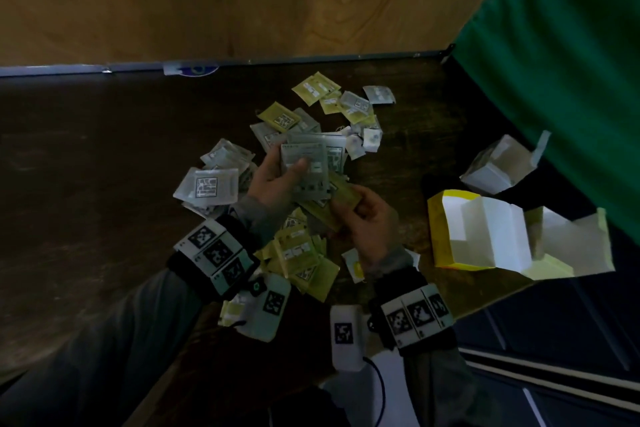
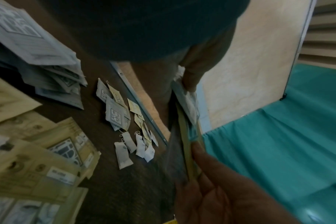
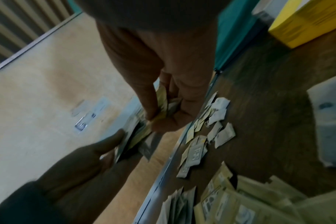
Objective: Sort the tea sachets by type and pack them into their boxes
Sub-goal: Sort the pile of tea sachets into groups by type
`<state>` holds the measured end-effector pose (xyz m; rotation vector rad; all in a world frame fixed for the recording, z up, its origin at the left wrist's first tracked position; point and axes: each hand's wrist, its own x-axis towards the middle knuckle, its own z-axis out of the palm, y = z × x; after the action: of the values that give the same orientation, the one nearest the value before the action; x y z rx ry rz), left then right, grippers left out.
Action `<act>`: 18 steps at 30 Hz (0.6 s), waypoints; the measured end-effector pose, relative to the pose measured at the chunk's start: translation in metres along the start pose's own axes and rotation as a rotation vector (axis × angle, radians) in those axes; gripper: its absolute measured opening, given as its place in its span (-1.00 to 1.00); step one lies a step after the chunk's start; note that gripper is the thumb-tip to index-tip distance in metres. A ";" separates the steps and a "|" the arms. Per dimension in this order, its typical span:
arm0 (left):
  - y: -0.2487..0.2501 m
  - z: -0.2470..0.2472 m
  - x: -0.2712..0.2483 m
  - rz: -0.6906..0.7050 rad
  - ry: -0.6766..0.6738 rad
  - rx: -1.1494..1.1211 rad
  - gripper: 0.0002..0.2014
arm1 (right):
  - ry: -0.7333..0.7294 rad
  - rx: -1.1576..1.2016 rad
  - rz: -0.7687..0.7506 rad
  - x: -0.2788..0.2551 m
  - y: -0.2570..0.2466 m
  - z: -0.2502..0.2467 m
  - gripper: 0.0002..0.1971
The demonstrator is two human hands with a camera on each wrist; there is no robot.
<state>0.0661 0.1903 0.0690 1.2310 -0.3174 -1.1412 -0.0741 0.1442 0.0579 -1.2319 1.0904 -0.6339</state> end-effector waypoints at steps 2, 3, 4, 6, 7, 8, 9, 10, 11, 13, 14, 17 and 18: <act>0.002 -0.002 0.000 -0.015 0.003 -0.019 -0.62 | 0.024 0.028 0.011 0.003 0.007 -0.010 -0.78; 0.003 -0.004 0.000 -0.021 0.021 -0.036 -0.62 | 0.043 0.045 0.029 0.004 0.010 -0.015 -0.79; 0.004 -0.007 0.001 -0.034 0.054 -0.066 -0.64 | 0.064 0.064 0.049 0.006 0.013 -0.020 -0.81; 0.004 -0.011 0.004 -0.068 0.133 -0.145 -0.67 | 0.098 0.093 0.075 0.008 0.018 -0.029 -0.84; 0.004 -0.013 0.006 -0.078 0.162 -0.172 -0.67 | 0.105 0.104 0.074 0.008 0.019 -0.033 -0.85; 0.003 -0.016 0.008 -0.084 0.177 -0.184 -0.66 | 0.108 0.107 0.067 0.007 0.019 -0.035 -0.86; 0.002 -0.017 0.010 -0.090 0.178 -0.184 -0.65 | 0.102 0.101 0.058 0.005 0.020 -0.036 -0.87; 0.002 -0.018 0.011 -0.097 0.179 -0.172 -0.66 | 0.101 0.087 0.062 0.004 0.020 -0.037 -0.90; 0.000 -0.019 0.013 -0.096 0.184 -0.148 -0.67 | 0.091 0.075 0.074 0.003 0.021 -0.037 -0.92; -0.002 -0.024 0.017 -0.077 0.207 -0.050 -0.68 | 0.061 0.033 0.126 0.000 0.025 -0.034 -0.89; -0.002 -0.029 0.019 -0.067 0.219 0.023 -0.68 | 0.038 -0.004 0.164 -0.001 0.029 -0.030 -0.87; 0.001 -0.057 0.034 -0.040 0.274 0.289 -0.71 | -0.034 -0.156 0.278 -0.006 0.047 -0.006 -0.77; 0.002 -0.070 0.040 -0.027 0.307 0.418 -0.70 | -0.050 -0.238 0.281 -0.006 0.055 0.002 -0.73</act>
<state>0.1360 0.1978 0.0302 1.7590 -0.3158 -0.9146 -0.0830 0.1648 0.0077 -1.2586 1.2951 -0.2624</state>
